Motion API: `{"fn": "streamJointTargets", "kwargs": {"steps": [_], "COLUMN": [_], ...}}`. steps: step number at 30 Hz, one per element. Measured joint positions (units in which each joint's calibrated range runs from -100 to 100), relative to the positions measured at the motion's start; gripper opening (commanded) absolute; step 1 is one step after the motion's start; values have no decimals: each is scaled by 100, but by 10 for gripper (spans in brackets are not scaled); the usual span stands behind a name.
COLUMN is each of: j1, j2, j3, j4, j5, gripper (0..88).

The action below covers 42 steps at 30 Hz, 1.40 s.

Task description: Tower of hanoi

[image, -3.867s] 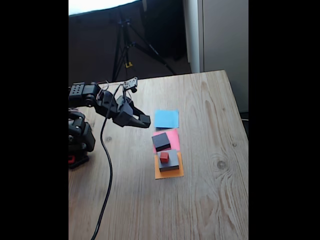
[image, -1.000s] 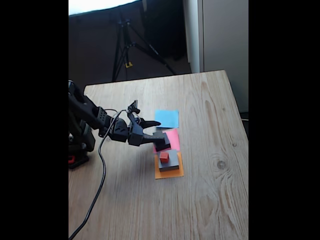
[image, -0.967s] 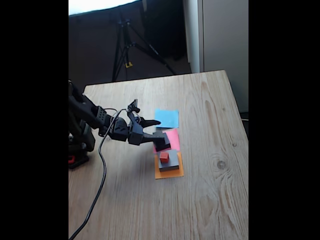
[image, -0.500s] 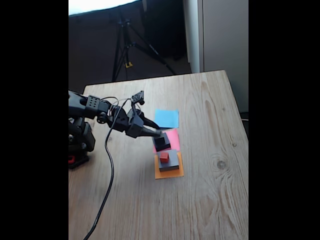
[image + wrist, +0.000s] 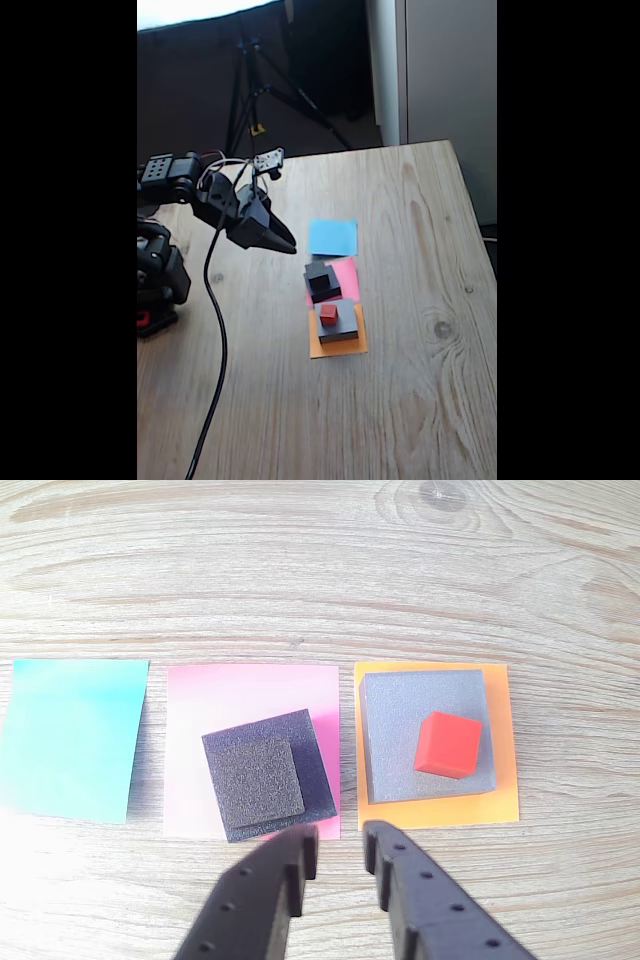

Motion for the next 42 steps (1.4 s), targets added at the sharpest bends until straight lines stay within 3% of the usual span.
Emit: {"fn": "streamJointTargets", "kwargs": {"steps": [12, 30, 34, 42], "j1": [186, 547, 878, 1301], "j2": [34, -120, -128, -145], "j3": [-1817, -1886, -1660, -235], "j4": [1489, 1785, 1609, 96], "j5": [0, 0, 0, 0], "gripper": [9, 12, 89, 223]}}
